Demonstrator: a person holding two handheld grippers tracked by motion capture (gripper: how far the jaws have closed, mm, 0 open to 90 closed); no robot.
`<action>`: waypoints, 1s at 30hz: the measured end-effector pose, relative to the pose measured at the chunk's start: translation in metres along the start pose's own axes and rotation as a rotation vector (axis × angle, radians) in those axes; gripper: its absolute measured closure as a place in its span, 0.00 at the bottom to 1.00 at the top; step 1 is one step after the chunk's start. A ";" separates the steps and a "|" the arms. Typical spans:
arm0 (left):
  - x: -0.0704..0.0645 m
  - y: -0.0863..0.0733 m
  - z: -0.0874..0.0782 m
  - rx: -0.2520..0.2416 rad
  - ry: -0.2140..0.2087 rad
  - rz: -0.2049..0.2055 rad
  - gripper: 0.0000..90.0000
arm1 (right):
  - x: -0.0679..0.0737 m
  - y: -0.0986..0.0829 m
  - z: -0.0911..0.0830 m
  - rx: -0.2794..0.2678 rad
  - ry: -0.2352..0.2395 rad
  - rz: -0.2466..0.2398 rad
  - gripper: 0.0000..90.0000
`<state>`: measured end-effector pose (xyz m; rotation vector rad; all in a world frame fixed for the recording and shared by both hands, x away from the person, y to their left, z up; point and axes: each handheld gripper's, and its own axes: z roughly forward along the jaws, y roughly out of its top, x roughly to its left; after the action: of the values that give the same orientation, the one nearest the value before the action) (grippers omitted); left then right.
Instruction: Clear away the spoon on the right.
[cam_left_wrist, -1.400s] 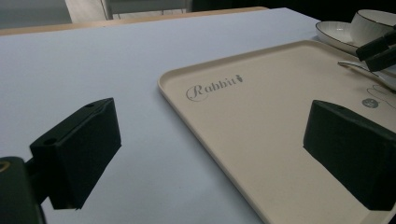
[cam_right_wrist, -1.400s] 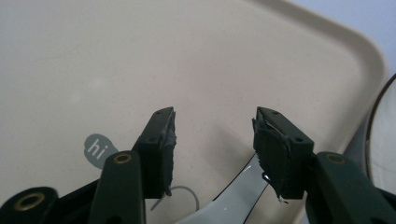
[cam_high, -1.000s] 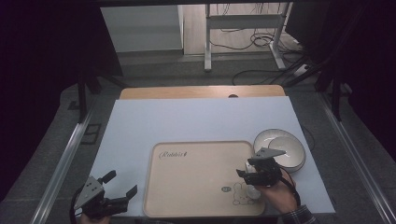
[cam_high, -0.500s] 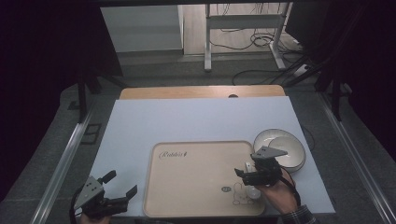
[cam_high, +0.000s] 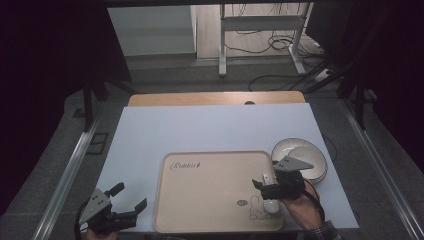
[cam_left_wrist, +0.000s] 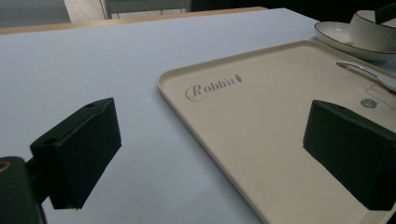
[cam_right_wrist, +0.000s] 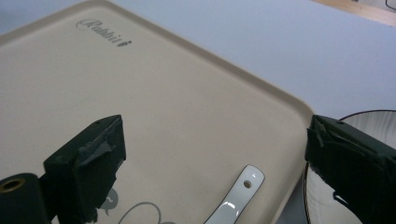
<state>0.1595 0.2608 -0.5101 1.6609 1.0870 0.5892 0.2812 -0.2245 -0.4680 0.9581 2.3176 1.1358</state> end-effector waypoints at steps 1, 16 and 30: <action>0.000 0.000 0.000 0.000 0.000 0.000 0.05 | 0.000 0.000 -0.001 -0.009 0.001 0.002 0.05; 0.001 0.000 0.000 0.004 -0.008 -0.004 0.05 | -0.002 -0.002 -0.014 -0.064 -0.005 -0.015 0.03; 0.001 0.000 0.000 0.005 -0.009 -0.002 0.05 | -0.009 -0.008 -0.031 -0.100 -0.038 0.001 0.02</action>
<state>0.1602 0.2619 -0.5105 1.6655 1.0841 0.5779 0.2656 -0.2510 -0.4558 0.9357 2.2091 1.2108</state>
